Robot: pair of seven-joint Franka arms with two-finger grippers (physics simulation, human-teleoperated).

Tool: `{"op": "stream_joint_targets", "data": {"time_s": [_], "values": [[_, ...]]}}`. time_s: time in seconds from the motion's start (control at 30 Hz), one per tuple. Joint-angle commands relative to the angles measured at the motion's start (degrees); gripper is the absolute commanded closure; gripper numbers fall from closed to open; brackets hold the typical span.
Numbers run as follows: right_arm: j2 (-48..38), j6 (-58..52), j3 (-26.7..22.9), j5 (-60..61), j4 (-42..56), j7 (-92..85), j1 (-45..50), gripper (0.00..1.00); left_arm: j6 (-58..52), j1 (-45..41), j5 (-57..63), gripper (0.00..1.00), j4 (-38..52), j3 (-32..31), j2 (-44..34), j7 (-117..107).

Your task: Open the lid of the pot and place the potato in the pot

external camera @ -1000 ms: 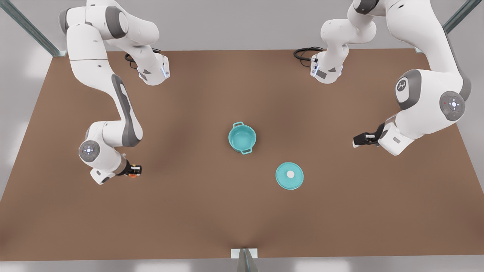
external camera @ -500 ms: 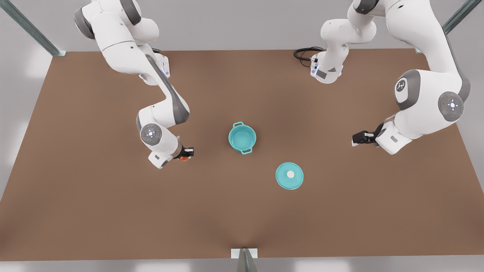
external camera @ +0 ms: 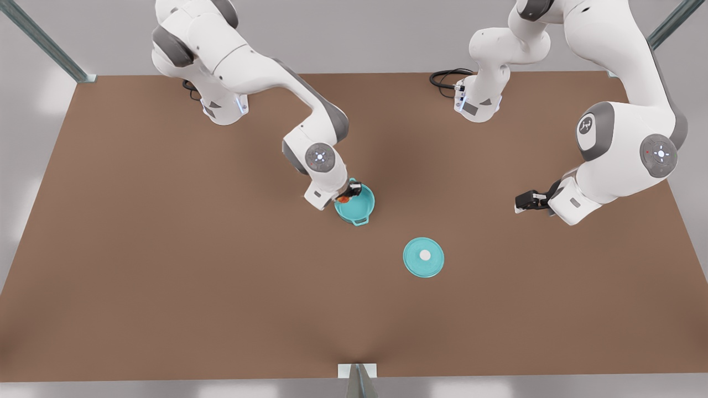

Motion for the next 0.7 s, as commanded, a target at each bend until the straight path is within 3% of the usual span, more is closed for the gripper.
{"op": "stream_joint_targets", "data": {"time_s": [0.0,0.17,0.23,0.67], "values": [[0.96,-0.18,-0.02,0.33,0.97,19.54,0.35,0.43,-0.03,0.0,0.05,0.0,0.03,-0.01,-0.05,1.37],[6.67,0.43,-0.98,-0.03,4.13,19.63,2.37,0.43,-0.03,0.0,0.05,0.0,0.03,-0.01,-0.05,1.37],[9.4,0.61,-5.9,0.24,6.77,19.98,6.59,0.42,-0.03,0.0,-0.04,0.0,0.03,-0.01,-0.05,1.37],[13.53,0.52,-6.52,0.24,11.78,22.09,8.62,0.42,-0.03,-0.09,0.14,0.0,0.03,-0.01,0.04,1.28]]}}
